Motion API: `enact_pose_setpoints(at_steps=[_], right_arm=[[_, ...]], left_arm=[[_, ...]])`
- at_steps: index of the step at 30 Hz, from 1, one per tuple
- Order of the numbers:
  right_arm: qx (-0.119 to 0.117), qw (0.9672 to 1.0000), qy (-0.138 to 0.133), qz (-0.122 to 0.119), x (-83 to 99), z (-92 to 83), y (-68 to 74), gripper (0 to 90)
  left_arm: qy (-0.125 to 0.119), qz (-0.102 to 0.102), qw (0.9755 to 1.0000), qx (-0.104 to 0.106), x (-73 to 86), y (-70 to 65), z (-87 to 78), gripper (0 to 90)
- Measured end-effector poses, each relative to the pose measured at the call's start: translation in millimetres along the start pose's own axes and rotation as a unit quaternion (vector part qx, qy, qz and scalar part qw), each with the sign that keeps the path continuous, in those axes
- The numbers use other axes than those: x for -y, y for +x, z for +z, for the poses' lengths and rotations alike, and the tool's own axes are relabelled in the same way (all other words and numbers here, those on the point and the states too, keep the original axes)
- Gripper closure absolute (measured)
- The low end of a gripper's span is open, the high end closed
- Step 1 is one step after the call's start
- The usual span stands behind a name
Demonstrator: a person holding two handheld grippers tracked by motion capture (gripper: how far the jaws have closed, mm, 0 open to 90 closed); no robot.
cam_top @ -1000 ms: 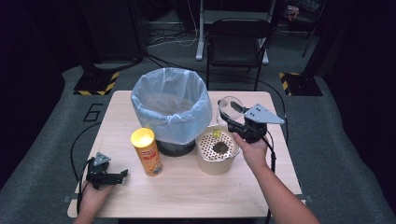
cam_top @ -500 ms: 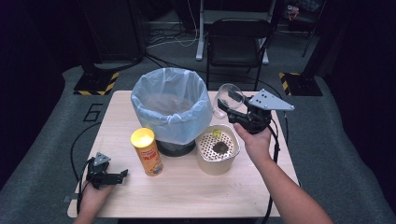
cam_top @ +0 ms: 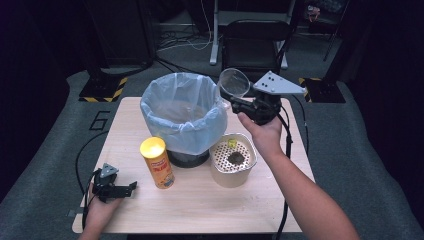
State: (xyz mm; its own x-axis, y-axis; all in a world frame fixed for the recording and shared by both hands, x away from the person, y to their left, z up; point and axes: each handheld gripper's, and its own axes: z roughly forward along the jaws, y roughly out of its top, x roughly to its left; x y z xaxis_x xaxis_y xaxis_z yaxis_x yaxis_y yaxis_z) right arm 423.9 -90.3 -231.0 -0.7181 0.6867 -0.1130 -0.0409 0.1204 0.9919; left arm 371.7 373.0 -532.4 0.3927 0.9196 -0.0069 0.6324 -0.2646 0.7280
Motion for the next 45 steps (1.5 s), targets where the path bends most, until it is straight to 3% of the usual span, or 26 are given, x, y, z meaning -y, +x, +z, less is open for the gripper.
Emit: enact_pose_setpoints(at_steps=[10,12,14,15,18,22,27,32,33,34,35,36,39,40,45], right_arm=[[-0.014,0.9997,0.018,-0.009,-8.5,39.7,5.8,48.5],[-0.025,0.9993,0.028,0.000,-7.0,54.3,6.6,48.4],[-0.029,0.9989,0.037,0.004,-4.9,63.7,6.3,47.8],[-0.029,0.9987,0.040,0.008,-3.6,68.4,6.0,47.7],[-0.035,0.9980,0.049,0.018,0.8,81.0,6.1,47.5],[-0.035,0.9971,0.067,0.011,4.4,96.7,10.9,47.3],[-0.039,0.9954,0.086,0.014,3.8,110.3,19.3,47.1],[-0.045,0.9921,0.116,0.015,0.0,129.9,26.9,39.7],[-0.046,0.9911,0.124,0.014,-1.3,138.3,28.7,27.3],[-0.046,0.9911,0.124,0.014,-1.3,138.3,28.7,27.3],[-0.042,0.9902,0.132,0.017,-1.7,143.4,31.7,14.4],[-0.041,0.9892,0.140,0.017,-1.6,146.1,33.5,10.7],[-0.057,0.9839,0.169,0.007,1.0,151.4,38.2,7.3],[-0.053,0.9827,0.178,0.001,2.0,151.5,39.8,5.1],[-0.051,0.9848,0.166,0.002,2.4,142.9,38.6,4.9]], left_arm=[[0.000,0.000,1.0000,0.000,0.0,0.1,0.0,1.9],[0.010,0.005,0.9999,0.004,-1.2,1.4,-1.1,2.0],[0.003,-0.007,1.0000,0.003,-0.7,-0.1,0.4,2.0],[0.002,0.001,1.0000,0.000,-1.2,1.1,0.6,2.0],[0.002,-0.005,1.0000,0.003,-1.0,0.3,0.7,2.0],[0.013,-0.003,0.9999,0.007,-0.9,0.3,-1.2,1.9],[0.002,0.002,1.0000,0.000,-0.4,0.6,0.1,2.0],[0.009,0.002,1.0000,0.003,-1.0,0.7,-1.3,1.9],[0.009,0.002,1.0000,0.003,-1.0,0.8,-1.3,2.0],[0.009,0.002,1.0000,0.003,-1.0,0.8,-1.3,2.0],[0.009,0.002,1.0000,0.003,-1.0,0.8,-1.3,2.0],[0.009,0.002,1.0000,0.003,-1.0,0.7,-1.3,2.0],[0.009,0.001,1.0000,0.004,-0.9,0.6,-1.3,2.0],[0.009,0.001,0.9999,0.004,-0.9,0.6,-1.3,1.9],[0.008,0.000,1.0000,0.004,-0.4,0.2,-1.6,2.0]])
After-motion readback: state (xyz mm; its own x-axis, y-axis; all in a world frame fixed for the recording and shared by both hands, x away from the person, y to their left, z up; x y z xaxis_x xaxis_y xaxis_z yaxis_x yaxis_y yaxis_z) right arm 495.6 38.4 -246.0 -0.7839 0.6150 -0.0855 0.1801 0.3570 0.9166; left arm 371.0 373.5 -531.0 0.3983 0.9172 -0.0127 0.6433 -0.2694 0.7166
